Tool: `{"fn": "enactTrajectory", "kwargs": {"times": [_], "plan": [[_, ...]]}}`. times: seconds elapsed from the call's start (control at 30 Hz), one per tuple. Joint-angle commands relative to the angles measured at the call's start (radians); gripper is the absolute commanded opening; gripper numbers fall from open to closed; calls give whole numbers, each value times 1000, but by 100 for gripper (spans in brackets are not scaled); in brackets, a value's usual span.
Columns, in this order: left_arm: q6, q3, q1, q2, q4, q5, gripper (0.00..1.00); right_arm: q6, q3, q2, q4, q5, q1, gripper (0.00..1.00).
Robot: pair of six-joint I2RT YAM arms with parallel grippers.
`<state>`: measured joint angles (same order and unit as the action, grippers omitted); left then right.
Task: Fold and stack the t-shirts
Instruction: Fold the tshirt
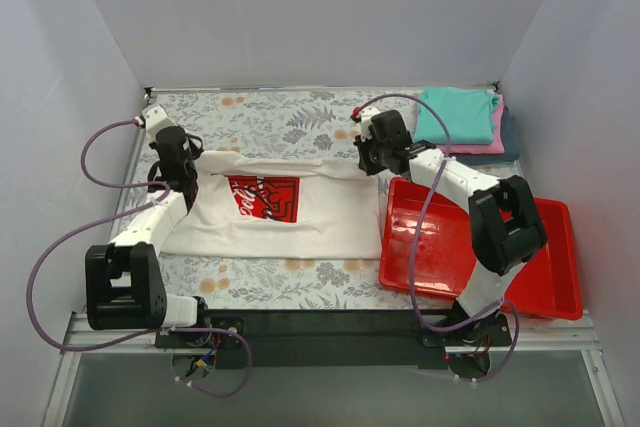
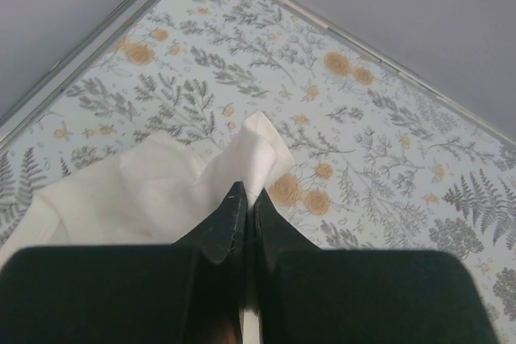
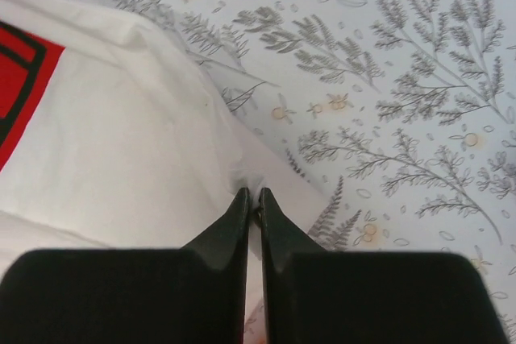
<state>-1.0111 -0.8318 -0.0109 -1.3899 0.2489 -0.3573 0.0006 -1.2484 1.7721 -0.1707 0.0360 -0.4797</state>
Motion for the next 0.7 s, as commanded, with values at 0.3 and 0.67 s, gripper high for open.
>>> {"fn": "enactTrajectory", "kwargs": {"times": [0.3,0.67], "plan": [[-86,223,-3,333,-155,-163,0,90,285,-270,-3,-186,-151,1],[-193,370,-3,494,-270,-174,0,127,383,-385,-59,-298,-207,1]]}}
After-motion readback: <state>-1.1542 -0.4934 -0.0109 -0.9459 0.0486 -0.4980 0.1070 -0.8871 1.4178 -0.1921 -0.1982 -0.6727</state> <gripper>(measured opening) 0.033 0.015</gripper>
